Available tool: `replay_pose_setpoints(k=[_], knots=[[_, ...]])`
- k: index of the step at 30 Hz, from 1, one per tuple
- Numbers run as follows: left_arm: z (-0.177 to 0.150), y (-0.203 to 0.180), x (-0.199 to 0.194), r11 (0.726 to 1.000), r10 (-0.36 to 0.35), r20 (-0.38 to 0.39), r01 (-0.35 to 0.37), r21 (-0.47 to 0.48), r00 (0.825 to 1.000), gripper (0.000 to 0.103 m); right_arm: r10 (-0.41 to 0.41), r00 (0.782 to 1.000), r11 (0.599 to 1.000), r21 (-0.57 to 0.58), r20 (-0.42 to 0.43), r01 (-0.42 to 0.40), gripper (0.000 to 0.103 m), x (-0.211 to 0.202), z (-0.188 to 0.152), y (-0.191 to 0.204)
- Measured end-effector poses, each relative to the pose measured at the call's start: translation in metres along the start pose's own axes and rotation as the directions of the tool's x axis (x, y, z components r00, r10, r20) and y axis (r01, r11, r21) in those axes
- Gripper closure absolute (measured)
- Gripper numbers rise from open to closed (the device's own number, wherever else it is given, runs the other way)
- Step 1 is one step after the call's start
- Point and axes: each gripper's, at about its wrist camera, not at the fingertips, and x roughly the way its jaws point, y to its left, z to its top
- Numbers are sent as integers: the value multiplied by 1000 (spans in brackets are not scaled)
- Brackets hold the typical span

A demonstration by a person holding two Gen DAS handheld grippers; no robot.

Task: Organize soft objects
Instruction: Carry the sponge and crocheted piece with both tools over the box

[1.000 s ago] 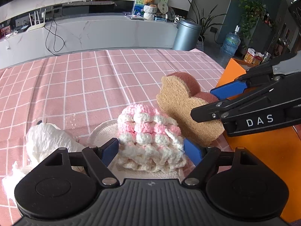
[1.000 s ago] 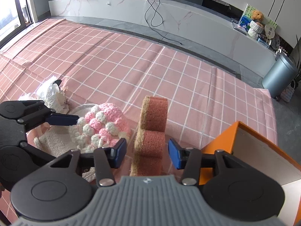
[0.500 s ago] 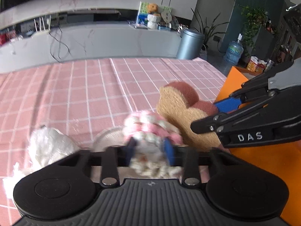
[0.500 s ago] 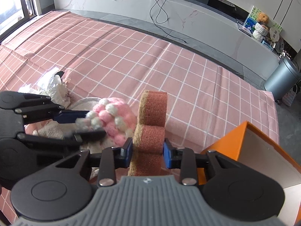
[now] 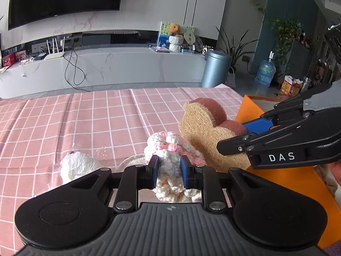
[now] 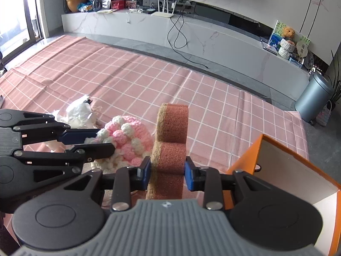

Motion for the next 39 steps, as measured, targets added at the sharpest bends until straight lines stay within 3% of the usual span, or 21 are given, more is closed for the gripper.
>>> replay_pose_setpoints(k=[9,23,30,39], knots=[[5,-12,-42,1000,16,74,-17,11,997,79,35,993,999,37,109,-40,71,-62,-17,4],[20,-65,-91,994,-37,190,18,105,981,79,-47,976,997,69,213,33,71,-145,-57,-12],[25,-100,-93,983,-103,204,68,170,974,79,-110,969,991,100,219,90,71,-171,-82,-36],[33,-146,-67,958,-181,171,134,253,969,79,-193,962,978,122,194,172,71,-181,-101,-72]])
